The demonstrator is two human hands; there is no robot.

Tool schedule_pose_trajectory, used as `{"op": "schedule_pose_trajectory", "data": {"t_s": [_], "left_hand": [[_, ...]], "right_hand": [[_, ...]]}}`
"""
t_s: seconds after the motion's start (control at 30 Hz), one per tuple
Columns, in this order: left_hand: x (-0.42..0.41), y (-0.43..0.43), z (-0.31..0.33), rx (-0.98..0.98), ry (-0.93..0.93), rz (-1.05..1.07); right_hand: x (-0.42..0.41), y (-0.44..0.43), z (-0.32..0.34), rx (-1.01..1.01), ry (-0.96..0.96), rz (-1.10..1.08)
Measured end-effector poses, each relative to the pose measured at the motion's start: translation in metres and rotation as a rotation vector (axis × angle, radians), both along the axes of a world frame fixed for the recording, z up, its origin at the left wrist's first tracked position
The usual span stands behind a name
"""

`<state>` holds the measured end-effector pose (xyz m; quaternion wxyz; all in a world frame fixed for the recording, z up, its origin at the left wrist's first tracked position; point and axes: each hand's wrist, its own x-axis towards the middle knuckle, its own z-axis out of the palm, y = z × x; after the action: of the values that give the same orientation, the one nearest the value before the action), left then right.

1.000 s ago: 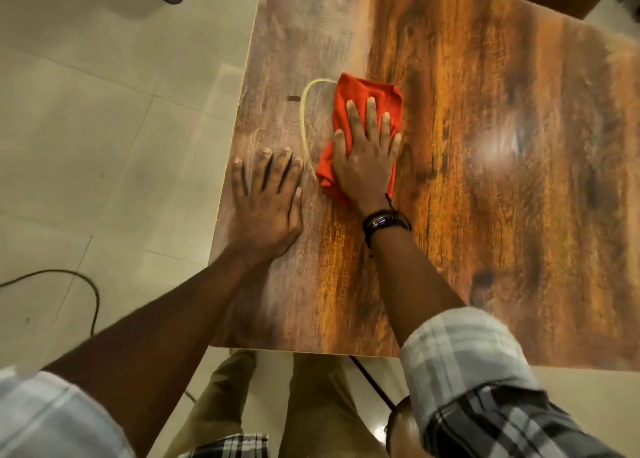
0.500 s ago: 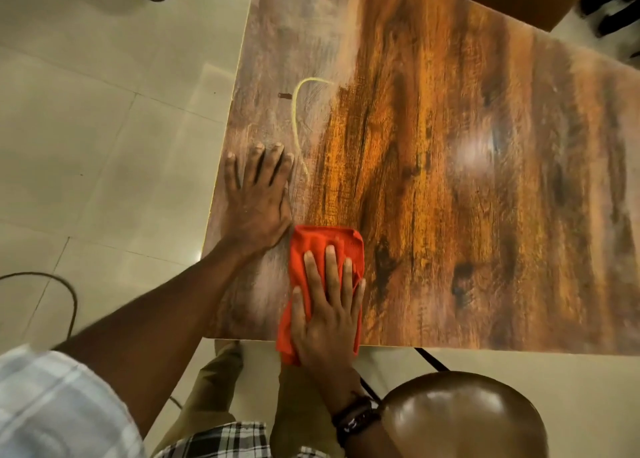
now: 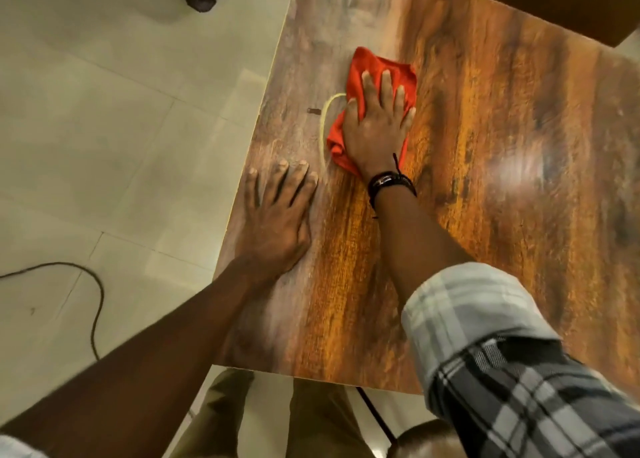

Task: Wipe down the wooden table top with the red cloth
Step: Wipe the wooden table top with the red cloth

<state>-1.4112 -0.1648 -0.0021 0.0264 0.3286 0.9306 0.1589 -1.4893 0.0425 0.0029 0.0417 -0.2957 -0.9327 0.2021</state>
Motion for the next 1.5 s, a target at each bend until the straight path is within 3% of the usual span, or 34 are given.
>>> {"op": "schedule_pose_trajectory", "data": {"t_s": [0.1,0.23,0.33,0.43,0.67,0.83,1.1,1.3,1.5], "left_hand": [[-0.003,0.0,0.005,0.001,0.032,0.006],[-0.048,0.017,0.018,0.049,0.111,0.044],[-0.101,0.048,0.023,0.052,0.182,0.153],[-0.135,0.069,0.02,0.012,0.121,0.209],[-0.144,0.078,0.01,-0.05,0.024,0.272],[-0.145,0.079,0.008,-0.063,-0.031,0.293],[-0.154,0.078,0.002,-0.049,-0.053,0.275],[-0.151,0.076,0.004,-0.057,-0.058,0.283],[-0.149,0.076,0.007,-0.047,-0.024,0.297]], "right_hand": [[0.014,-0.004,-0.001,0.004,0.043,0.04],[0.092,-0.039,-0.002,0.074,0.13,0.024],[0.166,-0.07,0.001,0.079,0.109,0.024],[0.198,-0.079,0.0,0.105,0.033,0.033],[0.116,-0.034,-0.002,0.09,0.025,0.106],[-0.021,0.037,-0.008,0.14,0.089,0.1],[-0.213,0.138,0.01,0.02,-0.048,0.013],[-0.208,0.134,0.009,0.035,-0.053,0.063],[-0.095,0.048,0.002,0.055,0.041,0.146]]}}
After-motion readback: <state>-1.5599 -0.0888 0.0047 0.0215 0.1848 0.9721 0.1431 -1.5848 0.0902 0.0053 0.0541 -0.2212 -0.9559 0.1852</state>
